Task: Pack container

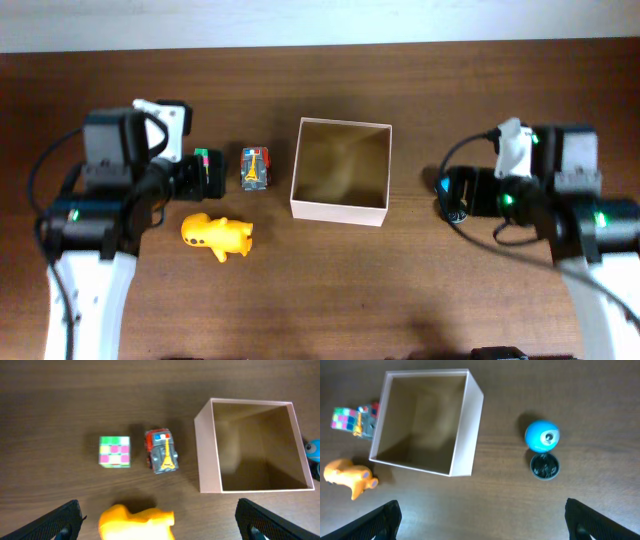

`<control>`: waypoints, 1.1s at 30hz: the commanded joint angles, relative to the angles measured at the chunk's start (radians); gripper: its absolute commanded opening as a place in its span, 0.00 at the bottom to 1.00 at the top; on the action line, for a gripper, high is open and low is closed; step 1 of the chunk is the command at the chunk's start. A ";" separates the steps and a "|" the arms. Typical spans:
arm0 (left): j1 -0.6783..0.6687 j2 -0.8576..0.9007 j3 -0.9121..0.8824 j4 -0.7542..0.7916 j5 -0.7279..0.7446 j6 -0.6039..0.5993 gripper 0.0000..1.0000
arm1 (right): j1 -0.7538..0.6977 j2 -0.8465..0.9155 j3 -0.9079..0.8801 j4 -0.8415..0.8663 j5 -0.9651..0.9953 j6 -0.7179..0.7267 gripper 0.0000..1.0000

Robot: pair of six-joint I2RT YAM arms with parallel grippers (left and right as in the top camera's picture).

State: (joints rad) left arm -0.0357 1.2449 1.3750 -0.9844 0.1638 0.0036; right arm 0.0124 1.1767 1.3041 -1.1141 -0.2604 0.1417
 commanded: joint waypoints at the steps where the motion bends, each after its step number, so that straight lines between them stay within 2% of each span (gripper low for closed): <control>1: 0.006 0.111 0.014 0.021 0.053 0.005 0.99 | -0.008 0.106 0.037 -0.024 -0.027 -0.002 0.99; 4: 0.006 0.198 0.014 -0.002 0.009 0.003 0.99 | -0.008 0.165 0.037 -0.043 -0.024 -0.003 0.98; 7: 0.006 0.315 0.014 -0.157 0.010 -0.021 1.00 | -0.008 0.217 0.037 -0.069 -0.015 -0.003 0.99; 9: 0.006 0.361 0.014 -0.200 0.004 -0.014 1.00 | -0.008 0.232 0.036 -0.072 -0.013 -0.003 0.99; 16: -0.062 0.457 -0.027 -0.229 0.014 -0.016 1.00 | -0.008 0.253 0.036 -0.072 0.010 -0.003 0.99; 19: -0.144 0.457 -0.084 -0.211 -0.021 -0.038 1.00 | -0.008 0.253 0.035 -0.075 0.037 -0.003 0.99; 21: -0.192 0.458 -0.135 -0.169 -0.150 -0.106 1.00 | -0.008 0.253 0.035 -0.076 0.037 -0.003 0.99; 26: -0.208 0.458 -0.221 -0.093 -0.282 -0.208 1.00 | -0.008 0.253 0.035 -0.077 0.037 -0.003 0.99; 33: -0.209 0.452 -0.278 -0.019 -0.254 -0.198 0.98 | -0.008 0.253 0.035 -0.080 0.037 -0.003 0.99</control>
State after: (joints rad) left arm -0.2466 1.6970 1.1061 -1.0172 -0.0803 -0.1783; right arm 0.0124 1.4273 1.3205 -1.1934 -0.2359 0.1421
